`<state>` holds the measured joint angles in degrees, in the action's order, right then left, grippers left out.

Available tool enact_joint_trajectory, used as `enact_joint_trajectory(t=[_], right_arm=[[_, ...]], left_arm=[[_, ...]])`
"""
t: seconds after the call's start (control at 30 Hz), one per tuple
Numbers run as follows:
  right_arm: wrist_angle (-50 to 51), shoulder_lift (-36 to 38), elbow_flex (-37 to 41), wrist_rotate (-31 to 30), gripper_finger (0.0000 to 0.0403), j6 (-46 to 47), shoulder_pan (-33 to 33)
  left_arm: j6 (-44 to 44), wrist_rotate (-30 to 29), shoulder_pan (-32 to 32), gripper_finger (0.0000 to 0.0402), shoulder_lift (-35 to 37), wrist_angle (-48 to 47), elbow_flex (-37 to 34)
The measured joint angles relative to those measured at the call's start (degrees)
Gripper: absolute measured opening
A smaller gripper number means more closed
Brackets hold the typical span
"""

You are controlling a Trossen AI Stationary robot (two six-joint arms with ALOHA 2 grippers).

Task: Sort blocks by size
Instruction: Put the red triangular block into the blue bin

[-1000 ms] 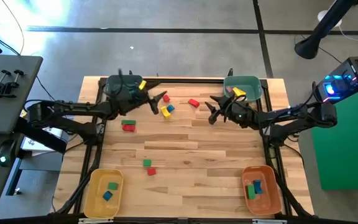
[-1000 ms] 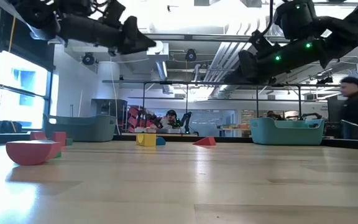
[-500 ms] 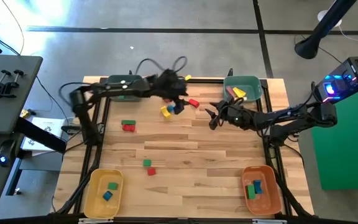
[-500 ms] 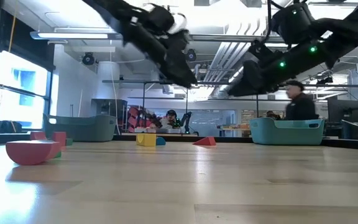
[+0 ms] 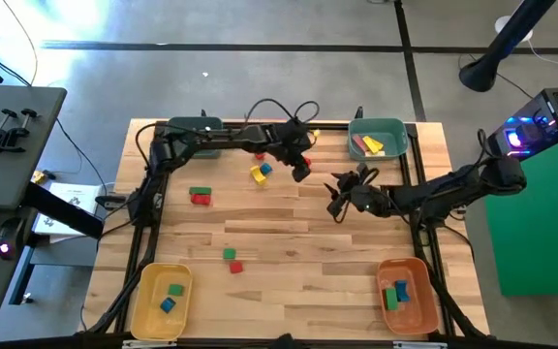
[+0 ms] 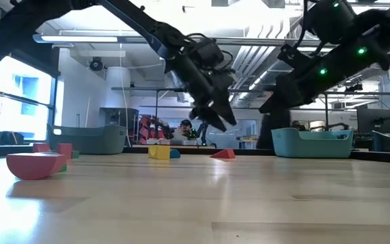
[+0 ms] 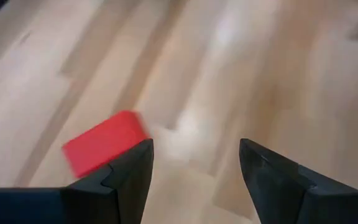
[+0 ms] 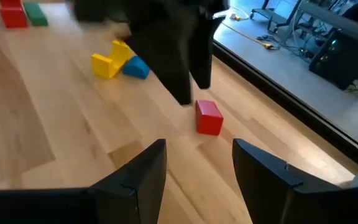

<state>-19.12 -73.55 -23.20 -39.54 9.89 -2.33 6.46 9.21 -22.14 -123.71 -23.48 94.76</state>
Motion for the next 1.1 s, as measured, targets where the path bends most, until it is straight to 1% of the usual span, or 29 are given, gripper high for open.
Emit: enact_joint_trajectory(t=[0.07, 0.1, 0.27, 0.33, 0.43, 0.53, 0.63, 0.7, 0.8, 0.87, 0.9, 1.0, 1.1], right_arm=[[0.5, 0.0, 0.0, -1.8, 0.0179, 0.6, -1.7], [0.6, 0.0, 0.0, -2.4, 0.0179, 0.6, -2.4], [0.6, 0.0, 0.0, -3.6, 0.0179, 0.4, -3.8], [0.5, 0.0, 0.0, -3.6, 0.0179, 0.4, -3.8], [0.5, 0.0, 0.0, -3.6, 0.0179, 0.4, -3.8], [0.4, 0.0, 0.0, -3.6, 0.0179, 0.6, -3.8], [0.3, 0.0, 0.0, -3.5, 0.0179, 1.9, -3.5], [0.5, 0.0, 0.0, -1.4, 0.0179, 3.6, -2.6], [0.5, 0.0, 0.0, 5.3, 0.0179, 5.8, -0.7], [0.6, 0.0, 0.0, 9.3, 0.0179, 6.9, 0.4], [0.7, 0.0, 0.0, 10.6, 0.0179, 7.3, 0.9], [0.7, 0.0, 0.0, 12.8, 0.0179, 8.0, 2.1], [-0.2, -0.9, 0.0, 14.7, 0.0180, 5.1, 3.3]], left_arm=[[5.0, -5.2, 0.3, 0.0222, -1.1, 0.7, 0.0], [7.1, -6.3, 0.3, 0.0222, -1.7, 1.2, 0.0], [11.8, -6.7, 0.2, 0.0218, -2.6, 5.0, 0.0], [13.0, -6.7, 0.4, 0.0209, -2.6, 6.5, 0.0], [15.5, -6.7, 0.5, 0.0190, -2.6, 6.3, 0.0], [13.0, -6.8, 0.7, 0.0166, -2.6, 4.6, 0.0], [8.5, -7.9, 2.3, 0.0144, -1.2, -0.8, -0.1], [6.1, -10.2, 4.6, 0.0132, 0.5, -3.5, -0.2], [3.5, -17.4, 8.7, 0.0120, 3.9, -3.4, -2.6], [3.3, -20.8, 11.3, 0.0116, 6.5, -2.7, -5.5], [3.5, -21.7, 12.6, 0.0115, 7.7, -1.8, -7.1], [5.3, -21.9, 16.0, 0.0115, 12.1, 1.4, -12.4], [6.1, -21.9, 19.1, 0.0115, 16.5, 3.7, -18.4]])
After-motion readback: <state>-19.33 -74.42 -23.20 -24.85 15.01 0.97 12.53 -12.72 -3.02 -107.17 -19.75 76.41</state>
